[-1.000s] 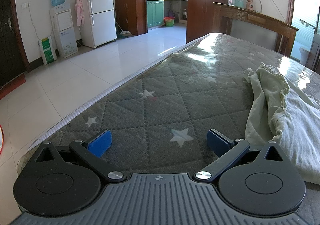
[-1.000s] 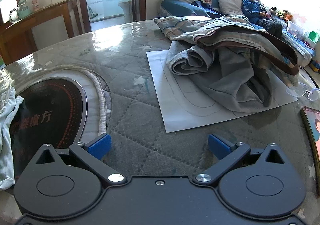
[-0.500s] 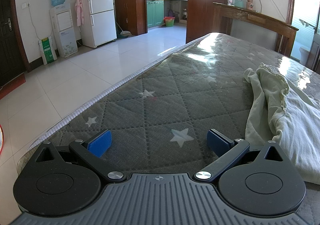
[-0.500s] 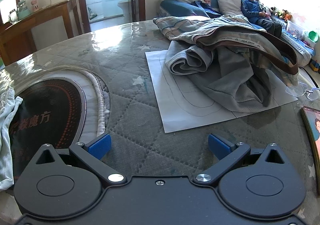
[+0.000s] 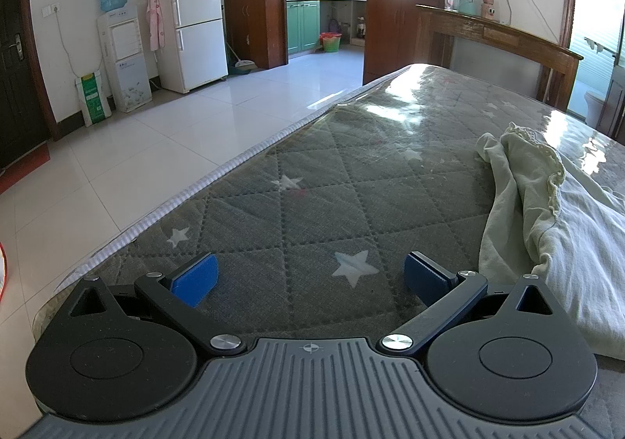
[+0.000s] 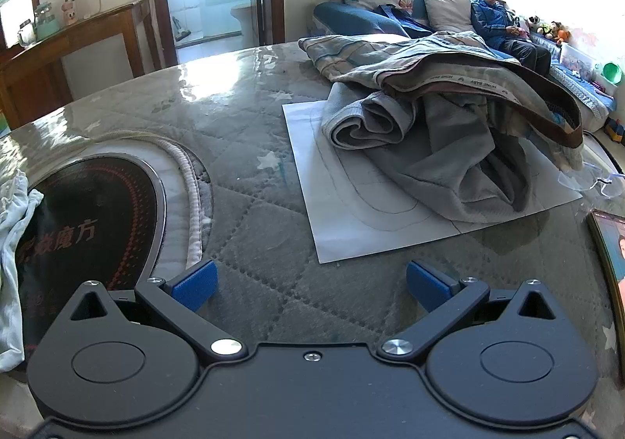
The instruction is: Fold clothes
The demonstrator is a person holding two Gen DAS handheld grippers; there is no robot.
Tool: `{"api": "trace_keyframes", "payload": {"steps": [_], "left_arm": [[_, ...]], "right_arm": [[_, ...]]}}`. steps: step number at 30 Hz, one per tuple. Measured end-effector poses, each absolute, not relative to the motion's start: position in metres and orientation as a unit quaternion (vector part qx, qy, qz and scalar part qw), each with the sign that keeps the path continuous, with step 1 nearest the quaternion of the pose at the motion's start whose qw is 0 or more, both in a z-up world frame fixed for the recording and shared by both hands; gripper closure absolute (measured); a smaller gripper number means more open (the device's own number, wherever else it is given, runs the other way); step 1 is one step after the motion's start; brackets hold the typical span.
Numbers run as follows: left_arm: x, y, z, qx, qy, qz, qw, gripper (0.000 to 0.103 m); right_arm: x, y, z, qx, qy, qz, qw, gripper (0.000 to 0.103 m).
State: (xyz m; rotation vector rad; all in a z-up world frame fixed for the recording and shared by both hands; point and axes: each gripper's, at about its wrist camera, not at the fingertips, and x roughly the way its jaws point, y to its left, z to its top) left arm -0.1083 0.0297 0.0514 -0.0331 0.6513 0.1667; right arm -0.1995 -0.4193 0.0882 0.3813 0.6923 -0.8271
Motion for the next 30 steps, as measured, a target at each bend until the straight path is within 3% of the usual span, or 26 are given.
{"api": "trace_keyframes", "payload": {"steps": [30], "left_arm": [[-0.1080, 0.0301, 0.0503, -0.016, 0.320, 0.082, 0.944, 0.000]], "right_arm": [[-0.2013, -0.4239, 0.0870, 0.181, 0.322, -0.394, 0.841, 0.000]]}}
